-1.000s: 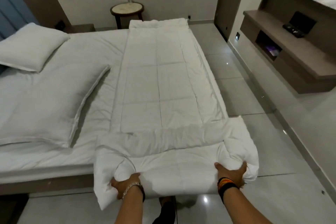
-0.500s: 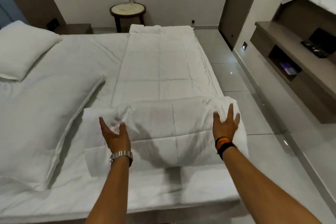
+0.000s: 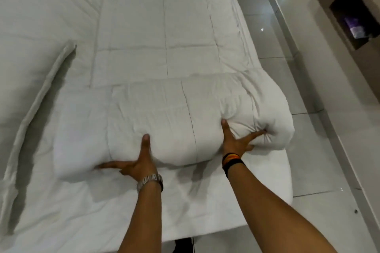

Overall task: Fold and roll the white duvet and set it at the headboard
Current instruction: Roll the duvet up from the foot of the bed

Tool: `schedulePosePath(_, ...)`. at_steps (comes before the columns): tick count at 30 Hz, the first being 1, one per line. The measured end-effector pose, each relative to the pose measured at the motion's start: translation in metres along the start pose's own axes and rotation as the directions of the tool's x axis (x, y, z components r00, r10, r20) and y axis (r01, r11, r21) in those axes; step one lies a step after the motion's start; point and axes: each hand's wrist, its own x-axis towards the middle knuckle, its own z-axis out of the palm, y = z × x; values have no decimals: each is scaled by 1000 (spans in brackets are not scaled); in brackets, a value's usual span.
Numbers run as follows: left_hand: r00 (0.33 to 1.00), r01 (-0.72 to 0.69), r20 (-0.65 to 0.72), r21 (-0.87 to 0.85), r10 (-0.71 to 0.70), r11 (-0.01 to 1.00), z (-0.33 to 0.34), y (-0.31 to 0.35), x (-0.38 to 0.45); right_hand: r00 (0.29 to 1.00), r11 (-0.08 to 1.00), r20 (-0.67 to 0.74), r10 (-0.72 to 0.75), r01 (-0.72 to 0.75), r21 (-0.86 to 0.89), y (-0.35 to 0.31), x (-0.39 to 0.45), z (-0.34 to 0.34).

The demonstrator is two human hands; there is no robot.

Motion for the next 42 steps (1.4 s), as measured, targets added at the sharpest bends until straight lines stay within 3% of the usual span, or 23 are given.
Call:
schedulePosePath(4,997,21,73,182,-35,983,32,21,3,1000,996,2,-22,22,-85,-19,9,21)
schedulePosePath(8,989,-57,144,318,11,946,34,41,2,1000,999,12,-15,16,-33,-25,6,20)
schedulePosePath(18,984,31,168,157,-57,987,-103,28,-98,993,992,116,-23,9,124,-12,-83,-123)
schedulePosePath(22,987,26,148,210,-58,977,-191,-1,-167,990,994,143,19,-33,101,38,-129,-212)
schedulePosePath(26,988,49,125,304,-91,951,-277,-31,-218,987,996,130,89,-85,-37,96,-180,-295)
schedulePosePath(29,987,86,105,273,-119,958,-309,-37,-237,996,993,67,60,-53,-109,112,-198,-323)
schedulePosePath(34,986,86,128,169,-108,982,-302,2,-240,994,998,113,-14,21,-66,50,-203,-307)
schedulePosePath(36,987,47,149,101,-62,994,-279,30,-224,988,998,140,-65,65,4,10,-198,-283)
schedulePosePath(38,971,-83,222,-59,94,995,-251,62,-195,959,979,221,-176,148,137,-32,-182,-244)
schedulePosePath(40,893,-261,323,-198,314,945,-219,95,-163,919,956,306,-249,184,227,-79,-164,-203)
schedulePosePath(42,766,-439,440,-175,469,881,-191,122,-140,880,939,352,-319,243,245,-110,-144,-172)
